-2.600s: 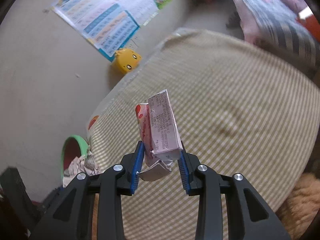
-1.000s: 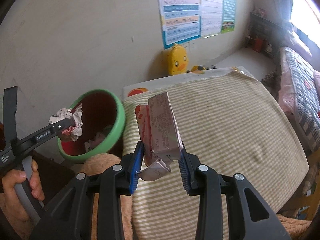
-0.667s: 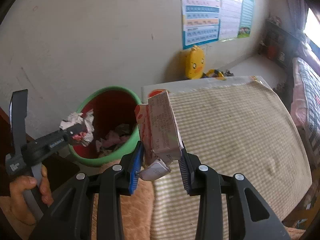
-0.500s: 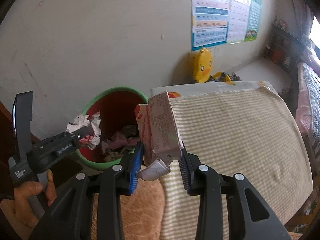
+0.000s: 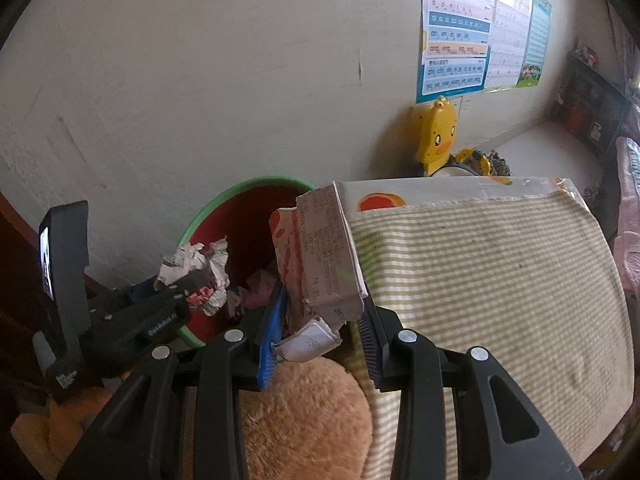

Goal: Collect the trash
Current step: 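Drop the white paper into the red bin with the left tool while the right tool drops the carton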

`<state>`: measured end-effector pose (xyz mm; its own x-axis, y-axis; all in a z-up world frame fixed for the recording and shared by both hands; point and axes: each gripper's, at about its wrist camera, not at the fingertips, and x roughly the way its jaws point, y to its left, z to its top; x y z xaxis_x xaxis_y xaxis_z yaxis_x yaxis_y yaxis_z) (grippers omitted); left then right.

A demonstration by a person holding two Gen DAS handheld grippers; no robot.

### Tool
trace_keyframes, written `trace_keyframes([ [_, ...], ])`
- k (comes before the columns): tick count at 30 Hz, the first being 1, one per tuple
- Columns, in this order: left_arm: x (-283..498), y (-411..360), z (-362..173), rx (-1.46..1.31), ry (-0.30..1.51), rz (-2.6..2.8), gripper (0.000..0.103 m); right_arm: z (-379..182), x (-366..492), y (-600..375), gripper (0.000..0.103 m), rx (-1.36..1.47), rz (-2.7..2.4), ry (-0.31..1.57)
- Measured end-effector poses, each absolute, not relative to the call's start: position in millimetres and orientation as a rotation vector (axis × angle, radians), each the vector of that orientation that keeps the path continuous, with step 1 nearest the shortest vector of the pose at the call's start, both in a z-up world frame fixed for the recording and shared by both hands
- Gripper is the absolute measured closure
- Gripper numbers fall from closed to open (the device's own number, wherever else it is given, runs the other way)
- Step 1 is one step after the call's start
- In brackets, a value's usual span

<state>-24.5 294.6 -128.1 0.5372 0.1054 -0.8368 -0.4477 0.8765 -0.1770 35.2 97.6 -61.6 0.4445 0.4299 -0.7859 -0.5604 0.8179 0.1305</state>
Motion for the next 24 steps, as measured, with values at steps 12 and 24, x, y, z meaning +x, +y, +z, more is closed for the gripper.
trace_keyframes([
  [12, -17.7, 301.4, -131.0, -0.388, 0.955, 0.344, 0.061, -71.3, 44.2, 124.4, 0.069, -0.176, 0.649, 0.943],
  [24, -14.3, 303.3, -136.9, -0.392, 0.976, 0.359, 0.059, -83.4, 59.1, 136.5, 0.068, -0.138, 0.662, 0.994],
])
